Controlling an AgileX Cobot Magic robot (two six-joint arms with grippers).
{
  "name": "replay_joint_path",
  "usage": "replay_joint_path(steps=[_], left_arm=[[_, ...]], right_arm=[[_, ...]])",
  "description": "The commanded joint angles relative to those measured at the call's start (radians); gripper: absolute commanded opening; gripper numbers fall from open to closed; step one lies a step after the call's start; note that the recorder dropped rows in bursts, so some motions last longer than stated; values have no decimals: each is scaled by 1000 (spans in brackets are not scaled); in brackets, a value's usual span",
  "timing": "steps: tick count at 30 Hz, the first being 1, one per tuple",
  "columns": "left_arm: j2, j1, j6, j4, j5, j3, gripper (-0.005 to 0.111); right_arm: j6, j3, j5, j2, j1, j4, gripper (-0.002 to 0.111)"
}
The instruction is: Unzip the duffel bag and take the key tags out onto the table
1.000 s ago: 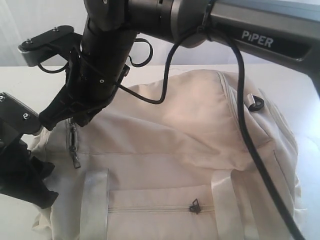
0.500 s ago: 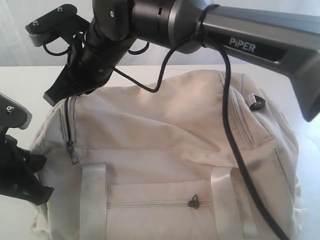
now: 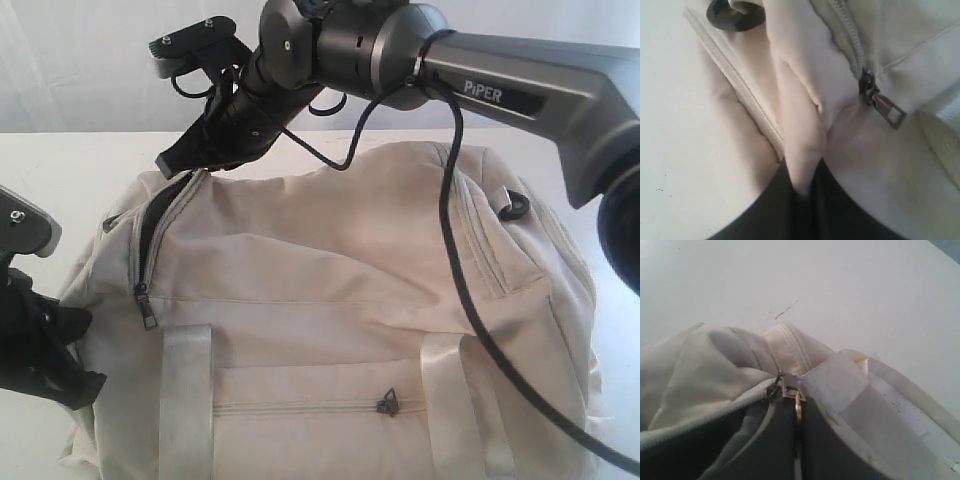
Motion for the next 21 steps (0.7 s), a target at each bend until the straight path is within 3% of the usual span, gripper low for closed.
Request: replay_joint_path(steps=[1,21], left_arm=[[-15,0,-1,-2,59,6,0],[-15,0,2,2,57,6,0]], right_arm=[[7,-3,-24,4,-52,-27,0],[28,-3,69,1,-112,-31,0]])
